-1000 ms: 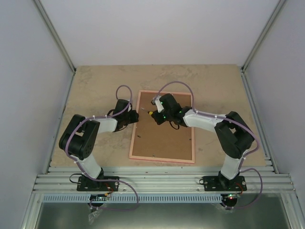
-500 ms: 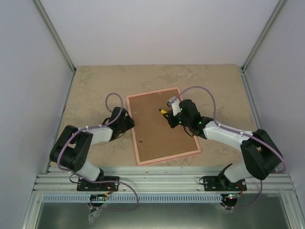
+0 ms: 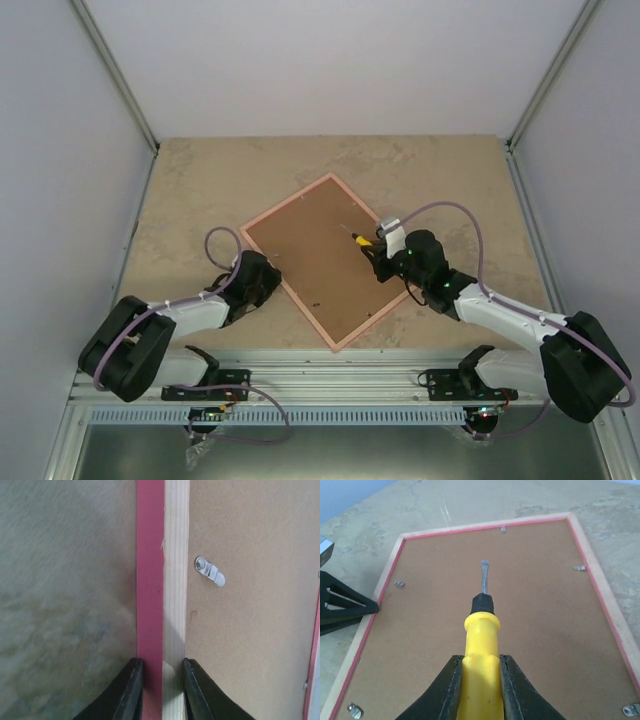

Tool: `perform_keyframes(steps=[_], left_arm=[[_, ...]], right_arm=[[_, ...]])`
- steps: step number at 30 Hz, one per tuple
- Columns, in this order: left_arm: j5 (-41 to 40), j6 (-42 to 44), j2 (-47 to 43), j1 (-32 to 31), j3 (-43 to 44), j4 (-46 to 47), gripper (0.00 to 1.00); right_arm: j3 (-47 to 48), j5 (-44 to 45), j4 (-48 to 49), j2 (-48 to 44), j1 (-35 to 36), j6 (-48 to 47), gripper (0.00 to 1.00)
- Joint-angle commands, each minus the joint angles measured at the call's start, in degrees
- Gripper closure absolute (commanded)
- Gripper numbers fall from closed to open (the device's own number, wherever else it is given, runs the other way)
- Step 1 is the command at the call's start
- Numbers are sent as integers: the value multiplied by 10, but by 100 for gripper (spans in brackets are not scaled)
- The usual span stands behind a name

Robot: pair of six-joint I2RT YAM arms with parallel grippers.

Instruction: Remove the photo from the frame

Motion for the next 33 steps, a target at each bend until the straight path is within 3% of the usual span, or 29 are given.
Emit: perform_keyframes(steps=[1,7,13,25,33], left_arm=[[-17,-69,-35,-10,-4,-116,71],[-117,69,-82,-10,94,-296,48],[-124,289,-12,26,241,-356,34],[-35,622,270,66,567,-426,25],[-6,746,417,103,719,-492,24]], right_arm=[[-12,0,39,-19,-3,-9,100],[-26,1,53,-29,-3,-7,100],[-39,2,70,-35,-3,-7,100],[-73,19,109,-63,-3,-18,100],[-75,14,118,-56,-3,-18,100]])
